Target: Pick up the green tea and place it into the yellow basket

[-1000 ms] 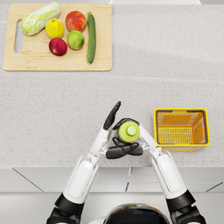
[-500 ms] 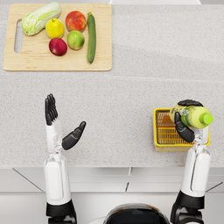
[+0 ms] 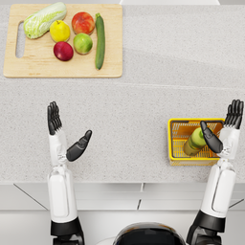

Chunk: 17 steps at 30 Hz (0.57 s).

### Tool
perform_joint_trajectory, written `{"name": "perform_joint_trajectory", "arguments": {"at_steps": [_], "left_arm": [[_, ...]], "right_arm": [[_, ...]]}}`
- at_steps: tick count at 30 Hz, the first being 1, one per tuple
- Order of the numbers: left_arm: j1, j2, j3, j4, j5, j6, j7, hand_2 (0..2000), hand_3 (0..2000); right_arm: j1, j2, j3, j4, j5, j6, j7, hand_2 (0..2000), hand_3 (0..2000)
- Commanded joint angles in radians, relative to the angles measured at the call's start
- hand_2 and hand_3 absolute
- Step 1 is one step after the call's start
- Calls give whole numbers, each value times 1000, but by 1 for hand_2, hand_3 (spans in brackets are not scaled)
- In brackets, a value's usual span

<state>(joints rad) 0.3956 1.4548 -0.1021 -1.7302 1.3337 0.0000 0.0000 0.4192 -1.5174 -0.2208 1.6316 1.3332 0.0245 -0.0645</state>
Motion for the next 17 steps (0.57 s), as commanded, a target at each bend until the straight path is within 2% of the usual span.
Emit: {"name": "perform_joint_trajectory", "arguments": {"at_steps": [1, 3, 4, 8, 17], "left_arm": [[168, -58, -20, 64, 0, 0, 0, 0, 0], [215, -78, -52, 101, 0, 0, 0, 0, 0], [223, -68, -78, 108, 0, 0, 0, 0, 0], [174, -57, -77, 100, 0, 0, 0, 0, 0], [173, -56, -95, 114, 0, 0, 0, 0, 0]], "right_arm": [[68, 36, 24, 118, 0, -7, 18, 0, 0], [94, 43, -5, 101, 0, -15, 41, 0, 0], [94, 44, -9, 106, 0, -18, 47, 0, 0], [65, 36, -12, 100, 0, -23, 60, 0, 0], [67, 37, -21, 107, 0, -24, 64, 0, 0]]}}
